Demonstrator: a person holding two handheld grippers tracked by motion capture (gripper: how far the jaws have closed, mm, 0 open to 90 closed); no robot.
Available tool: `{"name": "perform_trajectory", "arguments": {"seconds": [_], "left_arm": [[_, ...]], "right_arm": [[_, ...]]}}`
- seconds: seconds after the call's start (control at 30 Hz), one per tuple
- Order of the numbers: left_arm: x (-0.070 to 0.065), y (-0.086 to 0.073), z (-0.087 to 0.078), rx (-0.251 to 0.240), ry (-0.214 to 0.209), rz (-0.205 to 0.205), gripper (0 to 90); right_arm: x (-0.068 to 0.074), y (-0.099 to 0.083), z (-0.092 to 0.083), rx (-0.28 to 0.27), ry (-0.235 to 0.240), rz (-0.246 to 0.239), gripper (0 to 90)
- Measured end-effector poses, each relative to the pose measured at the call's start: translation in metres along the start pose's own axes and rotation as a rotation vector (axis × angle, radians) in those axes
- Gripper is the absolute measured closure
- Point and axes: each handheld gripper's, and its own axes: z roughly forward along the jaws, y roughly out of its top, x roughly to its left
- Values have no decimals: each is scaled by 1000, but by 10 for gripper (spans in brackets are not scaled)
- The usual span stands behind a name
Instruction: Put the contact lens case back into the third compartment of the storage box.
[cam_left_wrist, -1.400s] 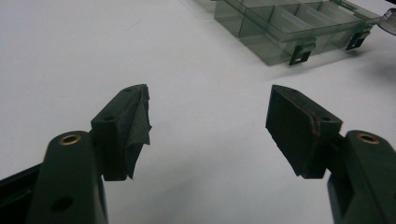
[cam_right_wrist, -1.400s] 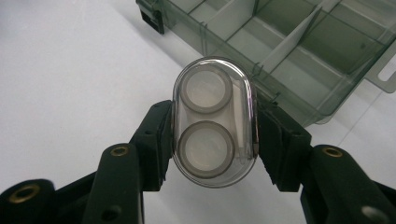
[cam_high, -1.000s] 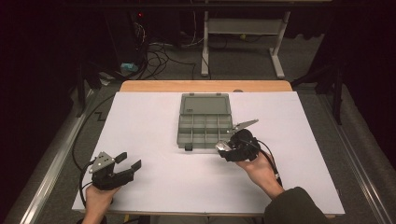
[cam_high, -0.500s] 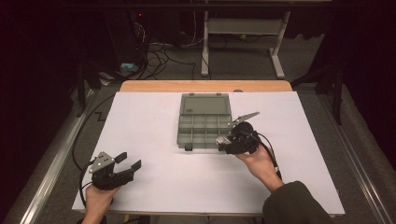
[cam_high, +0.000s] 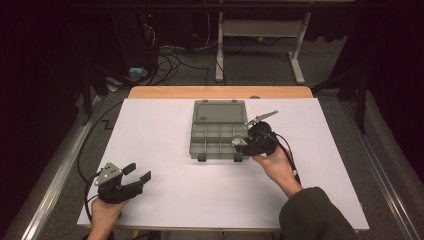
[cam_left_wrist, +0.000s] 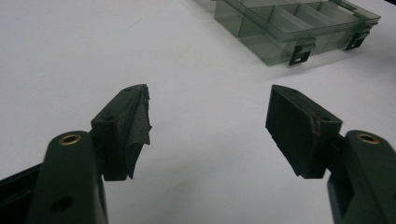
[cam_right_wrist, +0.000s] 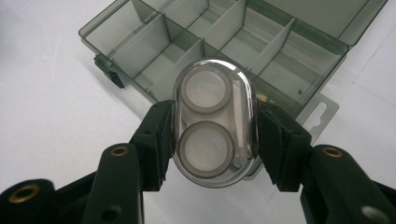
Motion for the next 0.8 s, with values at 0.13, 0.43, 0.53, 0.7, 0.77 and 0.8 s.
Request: {"name": "perform_trajectory", "arguments": {"seconds": [0.13,0.43,0.53,0.7,0.77,0.8], "left_arm": [[-1,0,0,2,1,5,311],[-1,1,-2,-6,9,14,312],[-1,1,-2,-8,10,16,312],[-1,1,-2,-3,6,18,311],[-2,1,-2,-2,2,21,312],[-2,1,-1,-2,1,21,312]], "right_arm": [[-2,4,1,-1,-3,3,491],[-7,14,6,-3,-21,15,491],[-9,19,10,3,-30,16,491],[-9,29,18,-3,-49,18,491],[-9,32,22,2,-54,16,491],[-8,34,25,5,-57,13,491]]}}
